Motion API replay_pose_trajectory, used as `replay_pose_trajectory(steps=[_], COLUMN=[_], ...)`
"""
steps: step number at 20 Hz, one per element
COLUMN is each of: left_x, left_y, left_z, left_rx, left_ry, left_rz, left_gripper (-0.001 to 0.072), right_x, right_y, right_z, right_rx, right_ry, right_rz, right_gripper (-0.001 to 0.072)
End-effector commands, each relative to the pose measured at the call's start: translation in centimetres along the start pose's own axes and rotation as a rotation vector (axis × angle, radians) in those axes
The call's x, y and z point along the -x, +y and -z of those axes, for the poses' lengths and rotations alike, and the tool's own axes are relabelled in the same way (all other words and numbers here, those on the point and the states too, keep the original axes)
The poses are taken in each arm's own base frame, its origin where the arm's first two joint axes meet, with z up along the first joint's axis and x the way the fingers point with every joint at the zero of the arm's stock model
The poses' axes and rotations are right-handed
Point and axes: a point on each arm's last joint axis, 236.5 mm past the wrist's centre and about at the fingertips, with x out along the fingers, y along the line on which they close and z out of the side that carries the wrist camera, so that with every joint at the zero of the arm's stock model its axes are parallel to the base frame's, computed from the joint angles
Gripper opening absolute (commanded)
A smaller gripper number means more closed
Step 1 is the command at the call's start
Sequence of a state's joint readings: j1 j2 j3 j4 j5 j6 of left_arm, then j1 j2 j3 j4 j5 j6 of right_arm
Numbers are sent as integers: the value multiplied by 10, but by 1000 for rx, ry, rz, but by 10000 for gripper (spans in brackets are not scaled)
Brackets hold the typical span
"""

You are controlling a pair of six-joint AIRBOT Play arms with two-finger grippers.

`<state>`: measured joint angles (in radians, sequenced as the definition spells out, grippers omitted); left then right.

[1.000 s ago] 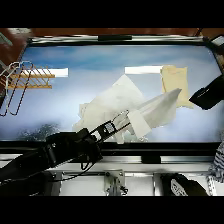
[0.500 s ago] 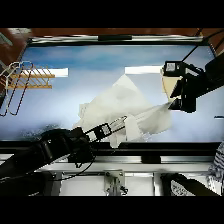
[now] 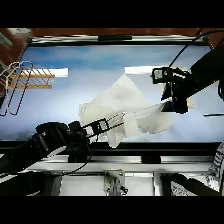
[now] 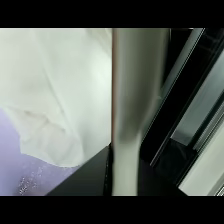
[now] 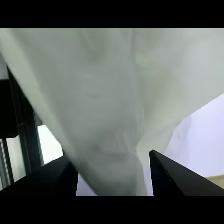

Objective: Fold the shirts.

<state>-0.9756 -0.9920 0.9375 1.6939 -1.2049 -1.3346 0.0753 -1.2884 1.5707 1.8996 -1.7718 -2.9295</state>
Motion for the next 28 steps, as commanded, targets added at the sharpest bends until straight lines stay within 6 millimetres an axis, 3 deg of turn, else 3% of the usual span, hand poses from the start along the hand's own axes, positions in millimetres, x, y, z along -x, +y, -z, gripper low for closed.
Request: replay_pose_trajectory(steps=[1,4,7,10,11,14,15,16,17,18,21,25,28], left_x=[2,6,8,10,10,8,9,10,11,12,17,47,89], left_y=[6,18,47,68,71,89,99,113,127,139,170,215,248], left_z=[-5,-6,-4,-2,0,10,16,24,33,43,76,111,147], left_rx=[-49,-58,4,-11,-18,3,1,12,49,90,210,371,760], left_ry=[-18,-22,-40,-54,-50,-27,-14,2,14,25,60,57,-10], left_rz=[-19,-56,-91,-114,-117,-143,-168,-200,-225,-238,-277,-370,-478], left_gripper=[39,39,39,38,39,79,209,456,640,678,679,679,675], right_x=[-16,-25,-29,-33,-33,-32,-32,-31,-31,-31,-30,-30,-29], right_y=[-6,-4,4,10,13,15,15,18,20,23,25,26,26], right_z=[1,-2,-16,-27,-27,-27,-29,-31,-33,-34,-39,-42,-42], right_rx=[5,7,49,60,55,40,29,28,29,31,6,-44,-119], right_ry=[-5,-13,-19,-16,-11,-13,-18,-28,-34,-42,-61,-67,-63], right_rz=[-43,-87,-106,-122,-134,-141,-144,-156,-165,-176,-185,-190,-191], right_gripper=[542,542,541,210,52,52,52,51,51,51,50,50,49])
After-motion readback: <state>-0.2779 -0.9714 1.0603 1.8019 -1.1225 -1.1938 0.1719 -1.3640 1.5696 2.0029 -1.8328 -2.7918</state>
